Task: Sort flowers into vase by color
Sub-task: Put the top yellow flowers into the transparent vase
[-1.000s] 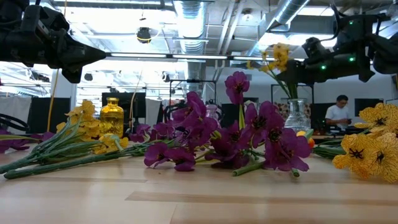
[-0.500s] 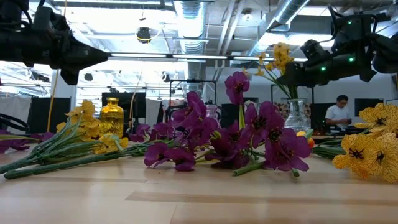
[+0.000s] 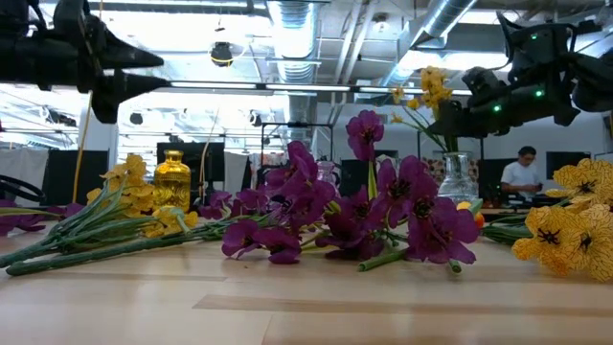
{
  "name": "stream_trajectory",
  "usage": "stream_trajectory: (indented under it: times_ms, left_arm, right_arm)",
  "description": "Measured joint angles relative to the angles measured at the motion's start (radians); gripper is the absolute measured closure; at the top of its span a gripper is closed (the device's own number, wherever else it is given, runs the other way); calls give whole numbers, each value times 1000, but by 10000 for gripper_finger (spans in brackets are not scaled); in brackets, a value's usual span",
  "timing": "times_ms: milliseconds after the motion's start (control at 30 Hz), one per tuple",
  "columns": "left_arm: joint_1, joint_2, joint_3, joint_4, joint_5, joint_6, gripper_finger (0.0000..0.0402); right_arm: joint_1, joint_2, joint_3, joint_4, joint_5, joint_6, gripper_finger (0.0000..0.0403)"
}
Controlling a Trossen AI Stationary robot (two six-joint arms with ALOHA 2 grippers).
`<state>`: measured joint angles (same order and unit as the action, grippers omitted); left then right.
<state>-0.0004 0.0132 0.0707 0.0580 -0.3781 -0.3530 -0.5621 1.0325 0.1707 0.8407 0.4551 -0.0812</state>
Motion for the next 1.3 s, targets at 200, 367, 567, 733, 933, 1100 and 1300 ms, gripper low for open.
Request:
stream_trajectory:
  times_ms: [200,367,567,733,933,1100,1300]
  left_arm:
    - [0,0,46,1,0,19,225]
    - [0,0,59,-1,0,37,225]
    - [0,0,61,-1,0,38,225]
    - [0,0,61,-1,0,38,225]
    - [0,0,61,-1,0,37,225]
    - [0,0,61,0,0,37,225]
    - [0,0,61,0,0,36,225]
  right_arm:
    - [0,0,76,-180,0,29,168]
    - [0,0,171,-428,0,56,168]
    - [0,0,296,-722,-7,58,168]
    - [0,0,372,-855,-8,92,168]
    - [0,0,433,-960,-8,134,168]
    - [0,0,486,-1102,-9,210,168]
    - [0,0,569,-1311,-9,298,168]
